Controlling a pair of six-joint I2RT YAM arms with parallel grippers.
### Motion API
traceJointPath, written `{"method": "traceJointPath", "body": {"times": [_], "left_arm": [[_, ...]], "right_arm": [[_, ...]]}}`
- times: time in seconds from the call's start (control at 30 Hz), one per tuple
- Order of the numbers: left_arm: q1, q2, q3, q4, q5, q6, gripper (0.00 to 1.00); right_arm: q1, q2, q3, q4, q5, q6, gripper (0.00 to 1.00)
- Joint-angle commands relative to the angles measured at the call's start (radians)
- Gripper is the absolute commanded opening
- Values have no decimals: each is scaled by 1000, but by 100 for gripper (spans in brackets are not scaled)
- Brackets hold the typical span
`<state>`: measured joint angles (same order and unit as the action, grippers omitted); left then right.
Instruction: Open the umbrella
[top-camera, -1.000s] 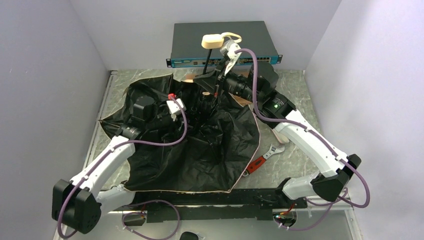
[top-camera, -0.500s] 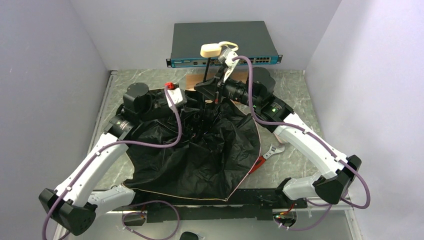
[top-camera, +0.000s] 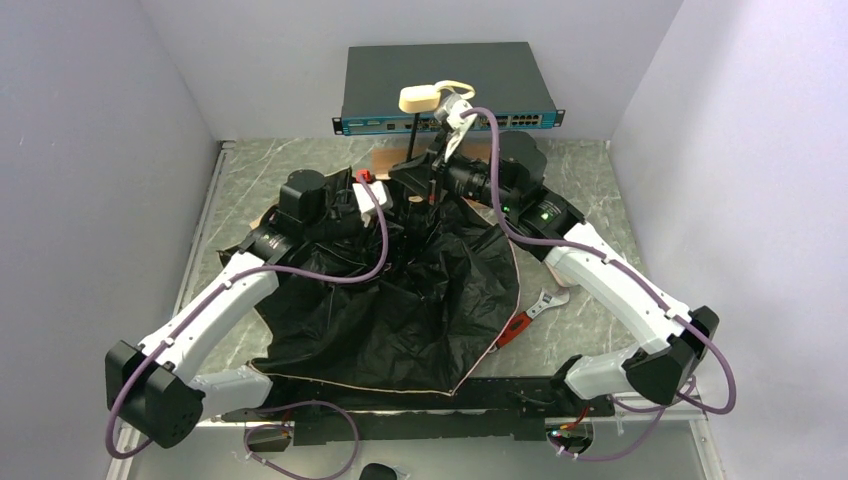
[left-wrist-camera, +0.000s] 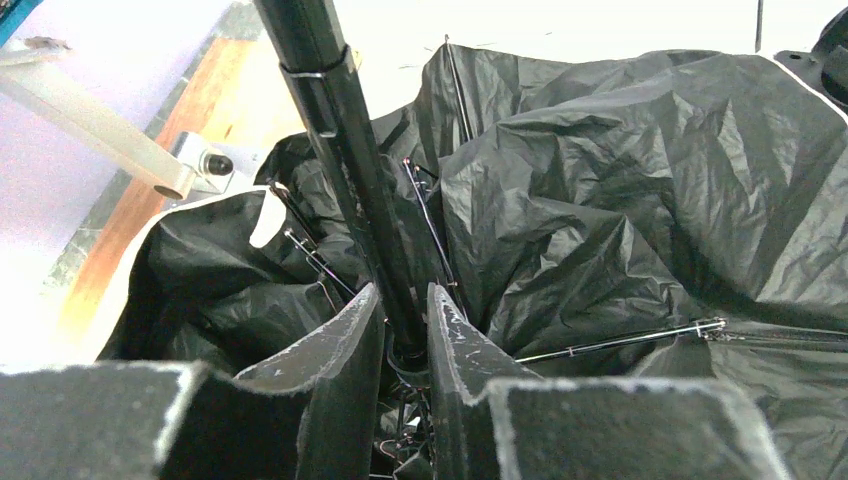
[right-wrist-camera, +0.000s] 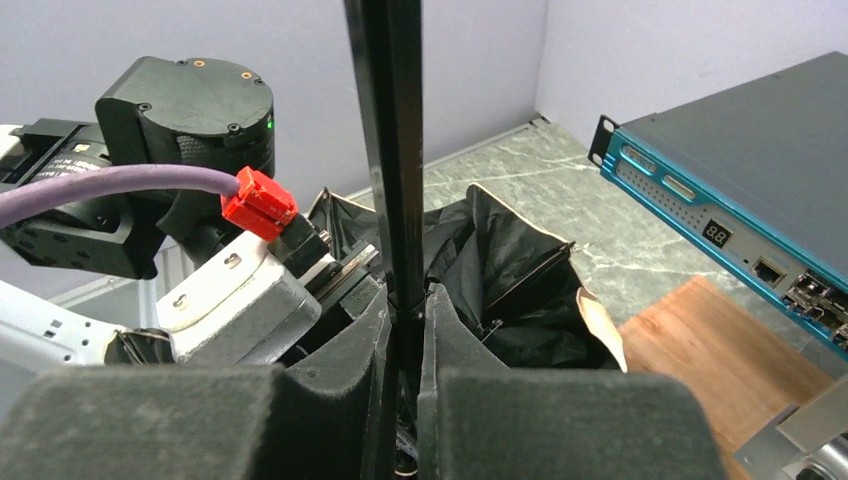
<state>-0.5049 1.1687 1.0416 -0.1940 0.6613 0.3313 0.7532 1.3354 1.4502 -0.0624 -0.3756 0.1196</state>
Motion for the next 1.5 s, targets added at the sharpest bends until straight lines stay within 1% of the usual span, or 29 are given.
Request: {"method": "traceJointPath", "body": {"times": [0.0, 0.1, 0.23, 0.33, 0.37, 0.43, 0.67, 0.93, 1.07, 1.17, 1.27, 1.47], "left_arm": [[67, 54, -82, -26, -57, 11, 26], [104, 60, -134, -47, -78, 37, 27], [125, 66, -176, -53, -117, 87, 28], [134, 88, -171, -66, -142, 98, 32], [137, 93, -170, -67, -152, 98, 36], [144, 103, -170, -66, -162, 100, 38], [179, 153, -152, -90, -158, 108, 39], [199, 218, -115, -157, -161, 143, 36], [205, 255, -99, -223, -125, 191, 34], [209, 279, -95, -254, -111, 226, 26], [210, 292, -106, -257, -143, 262, 22], [222, 323, -109, -275, -208, 303, 22]], "right_arm": [[5, -10, 155, 105, -24, 35, 0], [-3, 2, 214, 100, -13, 34, 0], [-10, 14, 264, 113, -16, 53, 0], [-13, 23, 288, 126, -22, 68, 0], [-14, 26, 298, 130, -22, 71, 0], [-13, 35, 319, 135, -23, 76, 0], [-20, 59, 390, 141, -21, 82, 0], [-22, 52, 397, 162, -23, 68, 0], [-22, 36, 379, 181, -16, 46, 0], [-21, 21, 361, 184, -12, 39, 0], [-22, 2, 337, 192, -4, 25, 0], [-23, -20, 315, 198, 17, 1, 0]]}}
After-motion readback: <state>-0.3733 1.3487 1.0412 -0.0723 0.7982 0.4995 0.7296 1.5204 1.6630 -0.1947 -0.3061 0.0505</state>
